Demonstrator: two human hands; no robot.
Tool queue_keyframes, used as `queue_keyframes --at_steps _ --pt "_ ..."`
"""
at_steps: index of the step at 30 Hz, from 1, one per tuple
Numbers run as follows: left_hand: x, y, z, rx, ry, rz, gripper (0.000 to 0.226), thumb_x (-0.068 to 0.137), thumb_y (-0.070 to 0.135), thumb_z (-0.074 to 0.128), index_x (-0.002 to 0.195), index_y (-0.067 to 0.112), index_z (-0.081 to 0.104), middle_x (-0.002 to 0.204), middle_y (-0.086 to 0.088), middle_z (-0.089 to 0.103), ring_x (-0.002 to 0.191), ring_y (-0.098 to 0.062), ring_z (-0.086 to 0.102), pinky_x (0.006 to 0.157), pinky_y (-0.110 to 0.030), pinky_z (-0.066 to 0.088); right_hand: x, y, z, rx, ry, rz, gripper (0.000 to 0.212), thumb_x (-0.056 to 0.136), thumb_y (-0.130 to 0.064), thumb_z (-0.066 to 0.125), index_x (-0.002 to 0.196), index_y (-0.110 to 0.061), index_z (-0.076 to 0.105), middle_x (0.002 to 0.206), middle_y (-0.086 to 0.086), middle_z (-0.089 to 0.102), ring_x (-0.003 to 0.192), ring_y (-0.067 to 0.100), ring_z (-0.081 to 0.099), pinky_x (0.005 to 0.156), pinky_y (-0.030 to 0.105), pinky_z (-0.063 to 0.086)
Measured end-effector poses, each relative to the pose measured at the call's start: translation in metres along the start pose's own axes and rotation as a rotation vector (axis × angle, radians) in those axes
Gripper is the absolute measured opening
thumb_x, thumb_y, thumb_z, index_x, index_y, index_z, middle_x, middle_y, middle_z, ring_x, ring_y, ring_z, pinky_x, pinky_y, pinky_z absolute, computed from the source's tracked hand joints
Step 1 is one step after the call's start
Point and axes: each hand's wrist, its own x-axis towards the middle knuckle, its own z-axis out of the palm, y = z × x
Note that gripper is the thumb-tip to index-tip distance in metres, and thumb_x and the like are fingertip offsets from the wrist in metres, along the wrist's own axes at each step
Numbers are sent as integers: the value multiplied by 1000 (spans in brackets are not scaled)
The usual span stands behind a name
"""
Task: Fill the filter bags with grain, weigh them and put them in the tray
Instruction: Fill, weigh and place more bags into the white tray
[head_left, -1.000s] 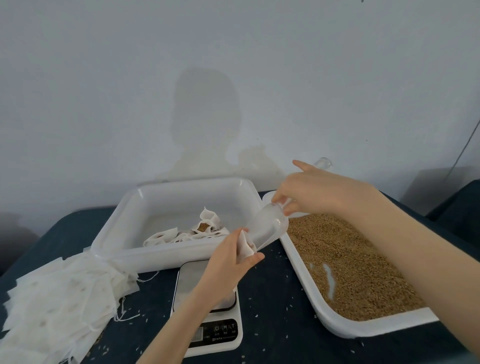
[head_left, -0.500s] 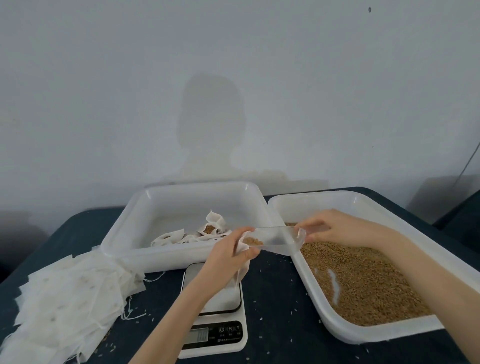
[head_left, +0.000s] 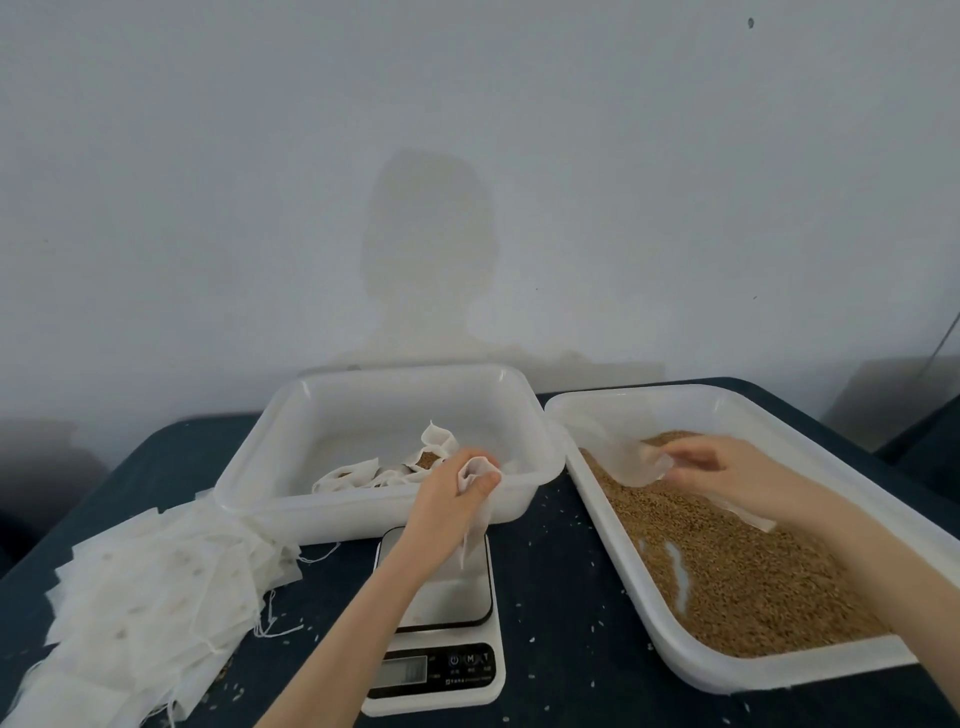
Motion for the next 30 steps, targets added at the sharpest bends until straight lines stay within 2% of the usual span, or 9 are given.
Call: queue_keyframes --at_steps 3,6,10,15,19,21,23,27,30 --pt "0 -8 -3 38 -5 -21 14 91 17 61 81 27 63 82 15 64 80 6 55 70 -8 39 -5 35 -1 -145 58 124 21 88 -30 66 107 -31 58 101 -21 58 91 -1 58 69 6 46" --pt "-8 -17 -4 13 -54 6 21 88 10 65 78 28 64 85 15 67 87 0 61 80 -11 45 -9 64 4 -247 36 271 9 87 -27 67 91 -22 61 93 -11 64 82 1 61 58 9 48" --pt "-24 -39 -16 161 31 18 27 87 7 64 76 31 64 82 20 66 84 3 62 82 -12 46 -6 74 20 -363 -51 364 11 88 -29 67 84 -20 62 86 -4 66 79 10 63 68 21 53" --pt "-39 -66 -41 463 6 -9 35 91 17 62 78 49 53 86 29 59 84 8 57 77 -2 39 1 64 31 -462 -145 400 10 90 -32 64 88 -24 59 90 -7 63 84 5 60 77 22 51" --pt "-45 -74 -53 425 -32 -35 35 92 14 61 81 47 55 95 26 59 87 9 54 76 0 38 3 52 33 -539 -168 435 14 89 -38 64 86 -26 58 89 -7 63 81 5 59 75 21 50" --pt "-47 -74 -56 397 -43 -40 32 91 13 61 85 44 58 98 26 59 89 9 54 76 0 38 3 44 32 -637 -177 462 19 87 -43 63 81 -27 57 83 -9 62 74 4 57 68 18 49" --pt "-48 -73 -58 378 -37 -39 26 90 13 61 93 39 61 97 26 59 89 6 54 76 -1 38 4 28 30 -752 -107 473 24 86 -49 60 81 -26 57 81 -11 60 71 4 55 61 18 47" --pt "-52 -72 -64 292 14 -44 27 90 13 62 104 36 60 96 29 59 94 10 56 80 -7 44 14 -35 40 -726 197 298 36 91 -46 54 122 -28 57 113 -8 64 98 13 61 67 26 50" --pt "-56 -73 -67 244 94 -55 24 93 17 60 109 35 57 98 29 58 93 16 55 80 -6 45 14 -99 70 -504 303 64 20 91 -38 52 109 -38 62 96 -20 65 82 8 60 59 24 40"
